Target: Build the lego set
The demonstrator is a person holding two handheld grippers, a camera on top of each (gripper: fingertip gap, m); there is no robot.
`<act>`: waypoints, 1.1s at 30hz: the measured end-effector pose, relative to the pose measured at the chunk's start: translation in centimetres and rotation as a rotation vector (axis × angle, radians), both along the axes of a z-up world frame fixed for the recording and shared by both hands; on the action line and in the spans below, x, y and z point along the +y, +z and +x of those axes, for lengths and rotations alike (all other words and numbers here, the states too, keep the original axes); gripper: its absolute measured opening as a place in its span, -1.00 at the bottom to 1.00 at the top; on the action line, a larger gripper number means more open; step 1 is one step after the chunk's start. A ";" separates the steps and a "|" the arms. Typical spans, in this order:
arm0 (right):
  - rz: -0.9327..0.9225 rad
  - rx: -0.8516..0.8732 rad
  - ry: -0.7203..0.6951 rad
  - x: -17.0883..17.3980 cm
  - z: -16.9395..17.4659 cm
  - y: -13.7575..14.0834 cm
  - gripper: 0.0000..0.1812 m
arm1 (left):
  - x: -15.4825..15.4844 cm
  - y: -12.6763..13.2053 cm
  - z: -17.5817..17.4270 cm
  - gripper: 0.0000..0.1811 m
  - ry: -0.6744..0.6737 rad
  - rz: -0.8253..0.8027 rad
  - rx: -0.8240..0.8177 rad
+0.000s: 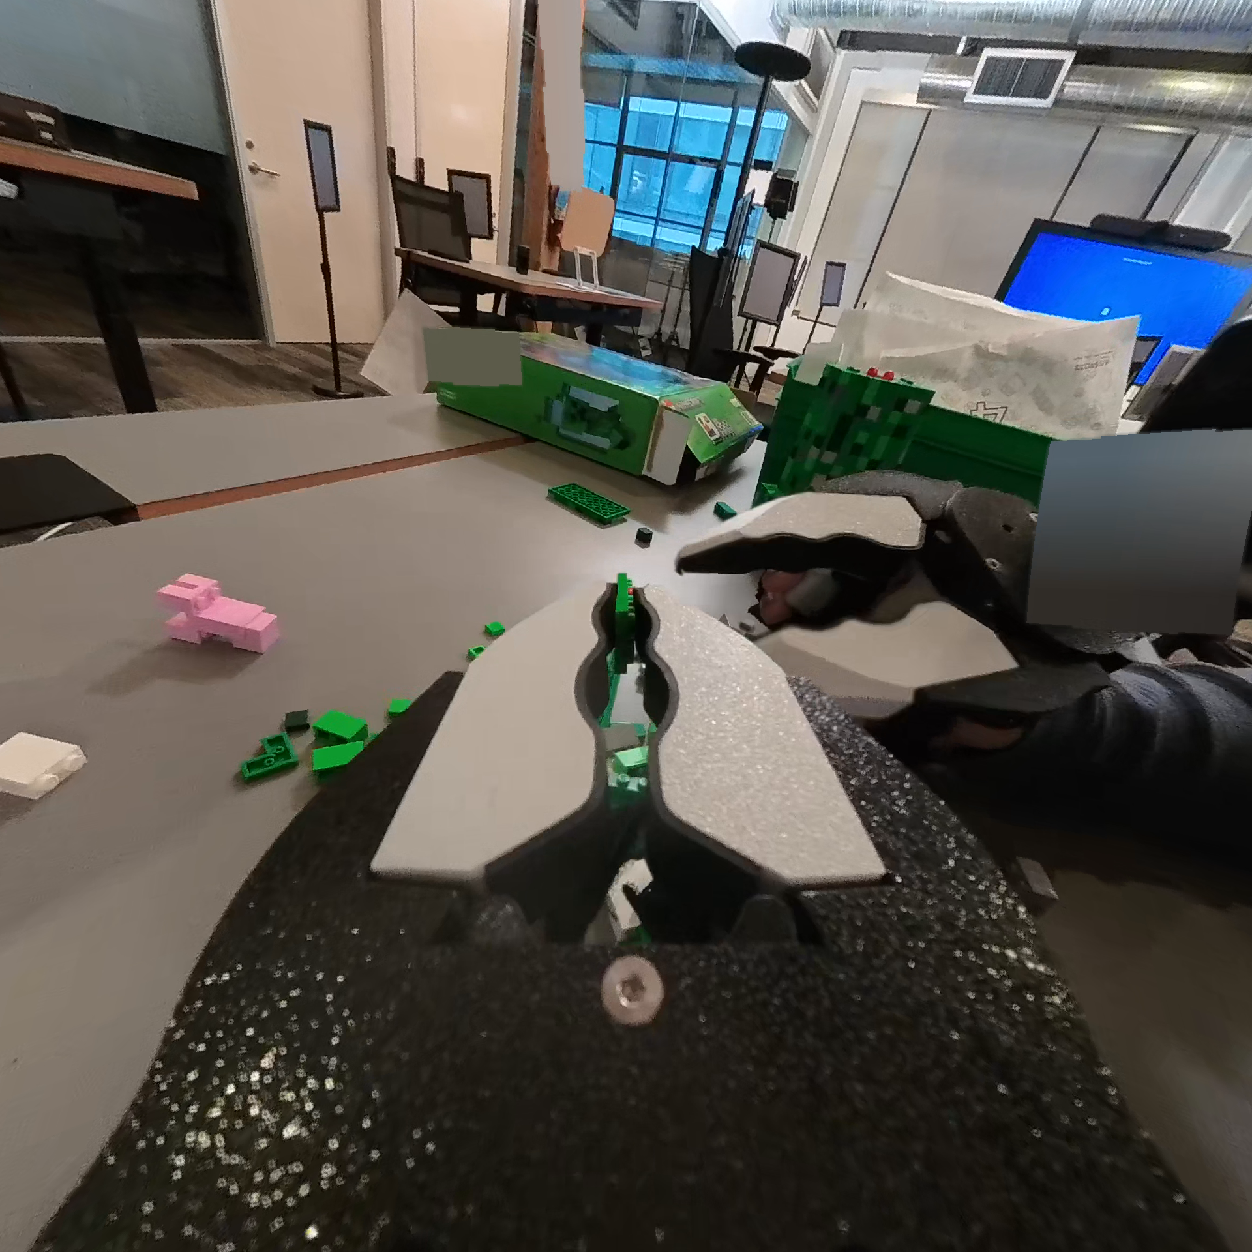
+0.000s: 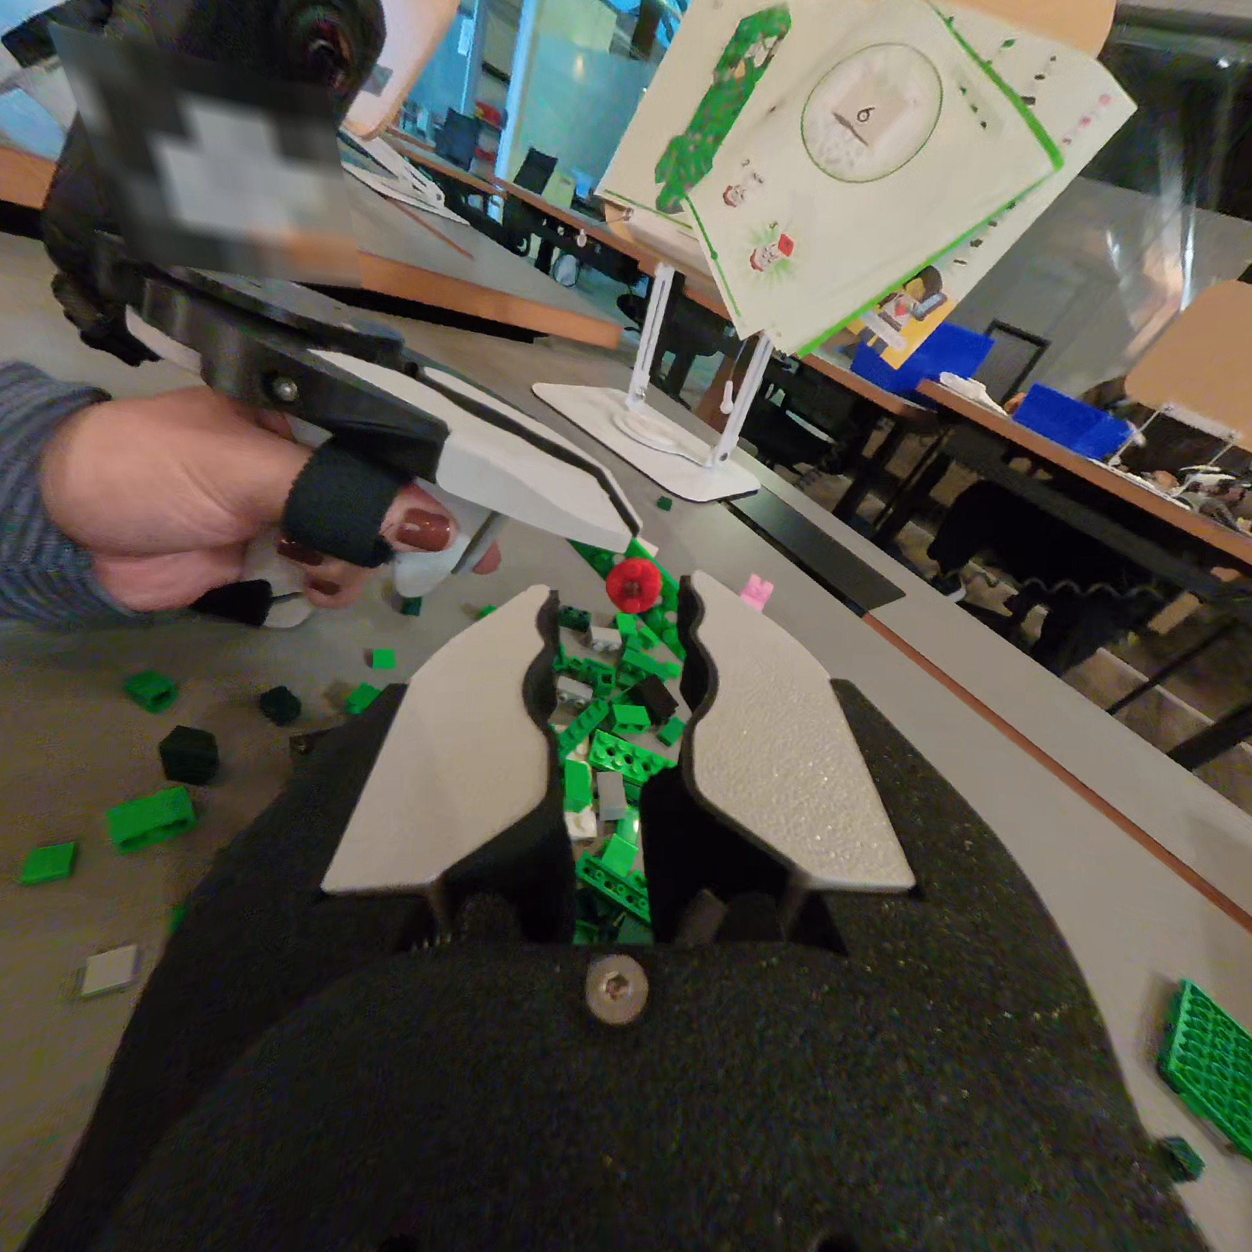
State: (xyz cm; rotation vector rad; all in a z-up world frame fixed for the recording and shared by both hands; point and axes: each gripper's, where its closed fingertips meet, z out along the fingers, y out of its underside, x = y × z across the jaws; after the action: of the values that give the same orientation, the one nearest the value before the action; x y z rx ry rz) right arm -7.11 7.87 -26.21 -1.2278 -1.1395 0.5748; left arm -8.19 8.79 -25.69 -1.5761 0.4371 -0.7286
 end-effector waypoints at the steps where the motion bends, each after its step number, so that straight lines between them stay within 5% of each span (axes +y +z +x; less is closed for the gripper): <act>1: 0.016 0.003 -0.001 0.0 0.1 0.1 -0.69 | 0.0 0.0 -0.1 -0.96 0.005 0.004 -0.003; 7: -0.055 0.054 0.058 -0.2 0.3 0.7 -0.99 | -0.2 0.4 0.0 -0.96 0.009 0.038 0.009; 10: -0.048 0.064 0.073 -0.3 0.4 1.1 -0.99 | -0.3 0.5 0.1 -0.96 0.017 0.065 0.049; 16: 0.243 0.011 -0.028 -0.3 0.7 1.7 -0.99 | -0.5 0.4 0.6 -0.96 0.005 0.079 0.069; 17: 0.329 -0.022 -0.049 -0.5 0.6 1.8 -0.98 | -0.5 0.5 0.5 -0.96 0.008 0.081 0.069; 18: 0.401 -0.053 -0.062 -0.7 0.4 1.7 -0.62 | -0.5 0.5 0.4 -0.96 0.013 0.085 0.068; 20: 0.502 -0.108 -0.091 -1.0 0.1 1.6 -0.49 | -0.5 0.6 0.2 -0.96 0.019 0.089 0.065; 26: 0.817 -0.247 -0.205 -1.0 0.1 1.8 -0.47 | -0.4 0.5 0.0 -0.96 0.021 0.084 0.056; 33: 0.922 -0.269 -0.266 -1.0 0.6 2.5 -0.58 | -0.5 0.4 0.4 -0.96 0.000 0.084 0.060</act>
State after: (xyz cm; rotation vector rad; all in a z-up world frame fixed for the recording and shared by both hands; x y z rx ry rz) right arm -6.54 6.87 -23.69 -0.6256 -1.2227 -0.3251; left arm -7.80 8.26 -25.28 -1.5222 0.5058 -0.6560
